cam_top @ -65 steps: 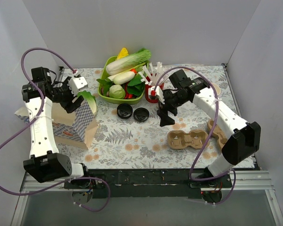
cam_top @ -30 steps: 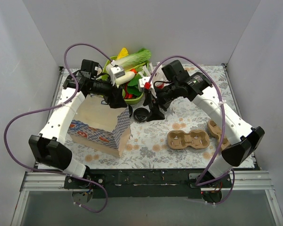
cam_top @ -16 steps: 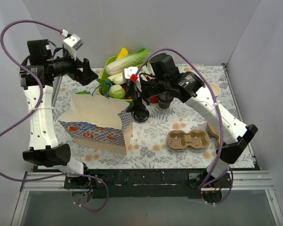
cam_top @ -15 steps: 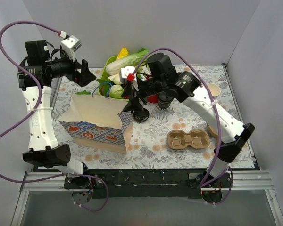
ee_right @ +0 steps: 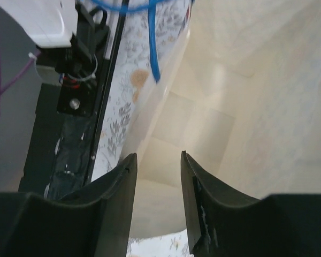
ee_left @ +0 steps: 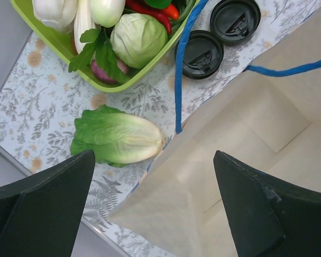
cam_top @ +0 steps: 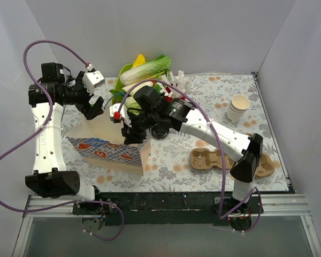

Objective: Pack the takeout coffee

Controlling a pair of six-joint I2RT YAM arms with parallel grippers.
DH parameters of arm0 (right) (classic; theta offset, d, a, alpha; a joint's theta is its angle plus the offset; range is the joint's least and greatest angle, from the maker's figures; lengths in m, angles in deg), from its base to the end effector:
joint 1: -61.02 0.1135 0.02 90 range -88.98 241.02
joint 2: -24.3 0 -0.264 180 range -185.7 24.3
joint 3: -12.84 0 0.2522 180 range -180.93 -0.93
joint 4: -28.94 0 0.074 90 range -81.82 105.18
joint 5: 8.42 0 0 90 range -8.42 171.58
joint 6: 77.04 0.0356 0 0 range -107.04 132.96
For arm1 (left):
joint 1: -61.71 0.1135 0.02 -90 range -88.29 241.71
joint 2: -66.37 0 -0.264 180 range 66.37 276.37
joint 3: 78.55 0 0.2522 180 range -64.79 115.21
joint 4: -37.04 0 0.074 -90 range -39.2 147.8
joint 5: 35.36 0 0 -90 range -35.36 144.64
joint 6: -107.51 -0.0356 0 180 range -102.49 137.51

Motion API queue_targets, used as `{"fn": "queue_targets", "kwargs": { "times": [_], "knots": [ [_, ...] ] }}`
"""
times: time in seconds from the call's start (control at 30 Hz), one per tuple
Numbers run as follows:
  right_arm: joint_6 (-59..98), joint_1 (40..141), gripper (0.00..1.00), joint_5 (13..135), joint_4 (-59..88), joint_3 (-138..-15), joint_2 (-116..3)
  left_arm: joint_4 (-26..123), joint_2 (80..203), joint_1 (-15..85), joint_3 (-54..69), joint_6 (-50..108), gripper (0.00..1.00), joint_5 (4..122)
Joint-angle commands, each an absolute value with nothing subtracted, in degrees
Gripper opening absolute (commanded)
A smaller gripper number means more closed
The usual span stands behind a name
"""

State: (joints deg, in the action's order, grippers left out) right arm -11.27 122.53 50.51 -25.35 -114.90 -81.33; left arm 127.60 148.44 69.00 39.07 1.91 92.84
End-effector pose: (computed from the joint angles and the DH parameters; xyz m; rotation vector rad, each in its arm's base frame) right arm 0.1810 0.3719 0.4070 -1.7186 1.3622 0.9535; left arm 0.2480 0.0095 0.4381 0.4253 2.3207 -0.6493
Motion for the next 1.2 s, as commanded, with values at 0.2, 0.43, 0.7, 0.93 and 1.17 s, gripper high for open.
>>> {"fn": "queue_targets", "kwargs": {
  "times": [0.2,0.43,0.7,0.93,1.17],
  "knots": [
    [-17.2,122.1,0.45,56.5,-28.3,-103.4,-70.0,129.9,147.2,64.7,33.1,-14.0,0.84,94.9],
    [-23.6,122.5,0.45,58.6,-31.2,-101.7,-68.2,129.9,147.7,54.8,27.7,-8.1,0.67,96.6],
    [-31.2,119.6,0.43,64.7,-33.9,-103.8,-67.5,130.0,150.9,53.6,36.5,1.9,0.59,92.5],
    [-36.4,118.6,0.43,64.8,-37.1,-100.1,-66.1,130.1,146.9,53.6,30.7,3.8,0.52,87.6],
    [-37.3,118.5,0.41,66.9,-39.5,-100.2,-65.4,130.0,145.9,53.3,31.0,10.5,0.31,86.3]
  ]
}}
